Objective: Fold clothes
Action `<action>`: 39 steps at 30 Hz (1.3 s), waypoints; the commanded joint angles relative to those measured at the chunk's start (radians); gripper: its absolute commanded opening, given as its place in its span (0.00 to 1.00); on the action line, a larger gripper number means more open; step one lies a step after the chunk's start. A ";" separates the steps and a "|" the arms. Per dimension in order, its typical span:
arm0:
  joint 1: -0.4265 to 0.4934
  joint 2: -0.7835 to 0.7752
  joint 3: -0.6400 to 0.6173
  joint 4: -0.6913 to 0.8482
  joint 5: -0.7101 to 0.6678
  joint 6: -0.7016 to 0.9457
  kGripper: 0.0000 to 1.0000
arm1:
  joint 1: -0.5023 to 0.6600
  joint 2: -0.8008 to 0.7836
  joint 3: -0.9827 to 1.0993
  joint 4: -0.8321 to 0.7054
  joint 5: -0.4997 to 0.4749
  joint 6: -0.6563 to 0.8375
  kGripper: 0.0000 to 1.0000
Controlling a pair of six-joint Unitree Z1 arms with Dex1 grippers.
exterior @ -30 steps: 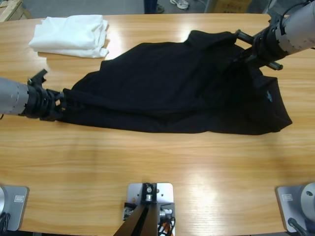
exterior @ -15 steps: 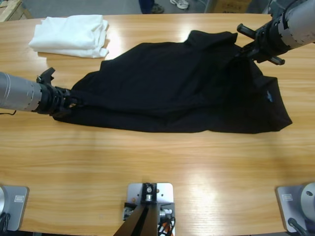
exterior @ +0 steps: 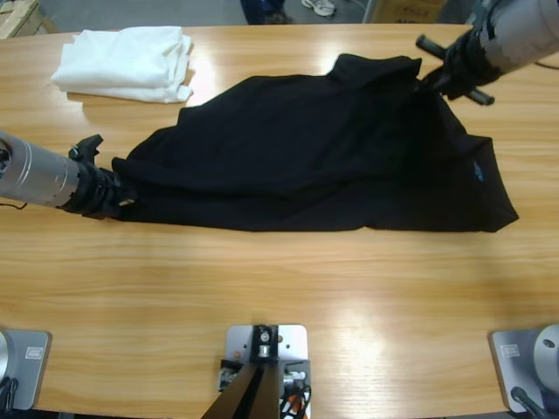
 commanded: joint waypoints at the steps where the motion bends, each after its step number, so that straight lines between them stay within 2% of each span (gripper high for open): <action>1: -0.011 0.103 -0.011 0.011 0.014 -0.004 0.25 | -0.028 0.036 -0.022 0.043 0.038 0.003 0.00; 4: -0.011 0.123 -0.028 0.011 0.035 -0.005 0.24 | -0.028 0.026 -0.002 0.044 0.038 0.002 0.00; 5: -0.011 0.126 -0.038 0.012 0.044 -0.005 0.18 | -0.028 0.025 0.001 0.044 0.038 0.002 0.00; 6: -0.009 0.129 -0.045 0.012 0.045 -0.005 0.05 | -0.028 0.027 0.002 0.044 0.038 0.002 0.00; 7: -0.011 0.134 -0.050 0.014 0.045 -0.005 0.00 | -0.028 0.029 0.002 0.044 0.038 0.002 0.00; 16: -0.013 0.105 -0.019 0.174 0.043 0.004 0.00 | -0.028 0.036 0.009 0.042 0.032 0.002 0.00; 19: -0.048 0.100 -0.024 0.211 0.038 0.004 0.00 | -0.028 0.032 0.015 0.042 0.032 0.002 0.00; 24: -0.121 0.105 -0.075 0.347 0.033 -0.003 0.00 | -0.028 0.009 0.031 0.042 0.029 0.001 0.00; 30: -0.127 0.112 -0.122 0.463 0.031 -0.014 0.00 | -0.029 -0.006 0.061 0.041 0.031 0.001 0.00; 31: -0.127 0.117 -0.128 0.466 0.032 -0.024 0.18 | -0.029 -0.010 0.062 0.041 0.030 0.001 0.00; 32: -0.128 0.124 -0.136 0.473 0.033 -0.031 0.52 | -0.029 -0.013 0.062 0.041 0.029 0.001 0.00; 33: -0.127 0.126 -0.153 0.493 0.033 -0.034 0.79 | -0.029 -0.017 0.061 0.041 0.029 0.000 0.00; 34: -0.127 0.120 -0.179 0.525 0.033 -0.034 0.91 | -0.029 -0.022 0.060 0.041 0.029 -0.002 0.00; 37: -0.128 0.062 -0.232 0.593 0.065 -0.033 0.97 | -0.029 -0.039 0.063 0.040 0.034 -0.008 0.00; 39: -0.128 0.020 -0.242 0.595 0.071 -0.032 0.98 | -0.029 -0.043 0.064 0.027 0.071 -0.037 0.03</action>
